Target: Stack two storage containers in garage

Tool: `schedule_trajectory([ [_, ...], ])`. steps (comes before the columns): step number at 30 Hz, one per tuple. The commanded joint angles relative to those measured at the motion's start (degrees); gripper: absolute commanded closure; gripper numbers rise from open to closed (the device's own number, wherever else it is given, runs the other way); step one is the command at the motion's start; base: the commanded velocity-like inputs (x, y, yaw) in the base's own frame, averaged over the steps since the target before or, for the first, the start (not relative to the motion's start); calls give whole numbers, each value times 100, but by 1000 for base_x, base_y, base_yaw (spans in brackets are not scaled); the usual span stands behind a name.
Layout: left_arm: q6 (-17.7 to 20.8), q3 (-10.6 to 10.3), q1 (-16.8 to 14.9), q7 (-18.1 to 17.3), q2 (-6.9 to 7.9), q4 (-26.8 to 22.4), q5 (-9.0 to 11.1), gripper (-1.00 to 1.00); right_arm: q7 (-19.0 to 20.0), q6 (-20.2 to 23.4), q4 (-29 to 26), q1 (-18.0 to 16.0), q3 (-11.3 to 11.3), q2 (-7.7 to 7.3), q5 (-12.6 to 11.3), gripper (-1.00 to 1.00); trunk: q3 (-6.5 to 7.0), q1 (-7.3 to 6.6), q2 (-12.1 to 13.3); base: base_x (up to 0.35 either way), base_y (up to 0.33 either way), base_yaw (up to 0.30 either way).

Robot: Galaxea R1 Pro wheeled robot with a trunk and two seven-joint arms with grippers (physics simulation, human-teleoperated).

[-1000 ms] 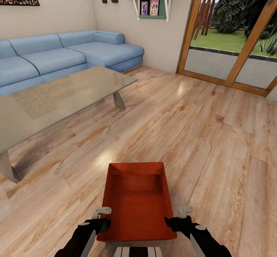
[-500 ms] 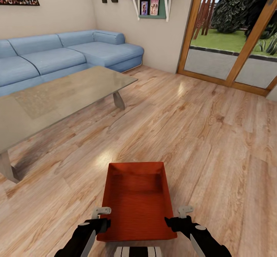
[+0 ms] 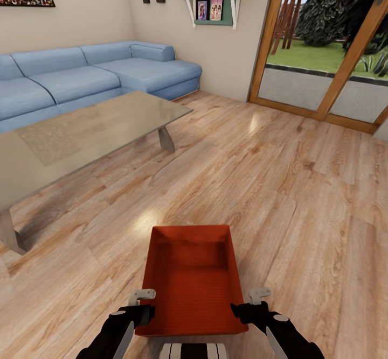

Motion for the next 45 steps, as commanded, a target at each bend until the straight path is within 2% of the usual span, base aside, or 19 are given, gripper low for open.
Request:
schedule_trajectory([
  [1, 28, -11, -1, 38, -2, -9, 33, -100, 1, 33, -12, 0, 23, -5, -17, -100, -23, 21, -43, 0, 0, 0],
  [3, 28, -11, -1, 37, -3, -8, 33, -100, 1, 33, -12, 0, 23, -4, -17, -100, -59, 65, -123, 0, 0, 0],
  [11, 28, -11, -2, 30, 3, -11, 33, -100, 2, 33, -12, 0, 32, -3, -18, -100, -59, 65, -123, 0, 0, 0],
  [14, -60, -8, 0, 50, -95, -12, 24, -100, 70, -28, 58, 0, 41, 95, -22, -100, -59, 65, -123, 0, 0, 0],
  [16, -60, -8, 0, 50, -99, -12, 24, -100, 70, -28, 58, 0, 41, 160, -22, -100, -59, 65, -123, 0, 0, 0],
  [21, -62, -10, 1, 48, -119, -10, 20, -100, 17, -26, 58, 0, 41, 174, -20, -100, -59, 65, -123, 0, 0, 0],
  [26, -143, -22, 6, 26, -102, -8, 49, -100, -5, -28, 58, 0, 41, 261, -9, -100, -59, 65, -123, 0, 0, 0],
  [45, -162, -27, 7, 21, -76, -8, 57, -100, -3, -22, 58, 0, 20, 260, -17, -100, -59, 65, -123, 0, 0, 0],
])
